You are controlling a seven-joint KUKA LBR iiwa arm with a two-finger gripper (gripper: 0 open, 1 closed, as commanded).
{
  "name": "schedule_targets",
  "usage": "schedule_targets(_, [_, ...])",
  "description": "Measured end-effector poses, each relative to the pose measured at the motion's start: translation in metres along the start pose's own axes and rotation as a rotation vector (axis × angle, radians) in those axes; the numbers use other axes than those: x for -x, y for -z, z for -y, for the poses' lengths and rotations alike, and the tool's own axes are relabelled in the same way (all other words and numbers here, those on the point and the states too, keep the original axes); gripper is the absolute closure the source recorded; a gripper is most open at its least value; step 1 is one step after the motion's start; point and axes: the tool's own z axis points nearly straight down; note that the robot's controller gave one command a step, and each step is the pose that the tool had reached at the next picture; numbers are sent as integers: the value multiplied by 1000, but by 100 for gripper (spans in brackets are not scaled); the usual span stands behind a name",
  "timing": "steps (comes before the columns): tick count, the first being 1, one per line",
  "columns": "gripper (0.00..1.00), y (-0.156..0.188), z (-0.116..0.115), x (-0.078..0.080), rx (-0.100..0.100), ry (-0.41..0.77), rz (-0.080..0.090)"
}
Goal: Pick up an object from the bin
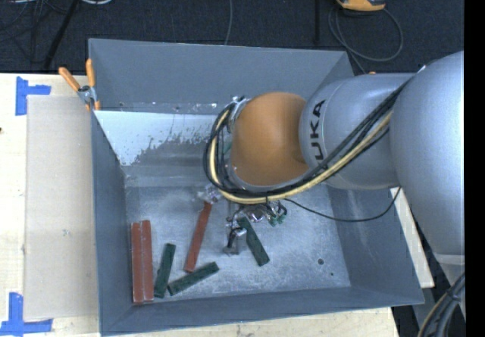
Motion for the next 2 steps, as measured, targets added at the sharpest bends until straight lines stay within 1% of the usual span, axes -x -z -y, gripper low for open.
schedule_targets(1, [0,-22,-5,6,0,294,-4])
schedule_targets(2, [100,-21,-5,6,1,289,-3])
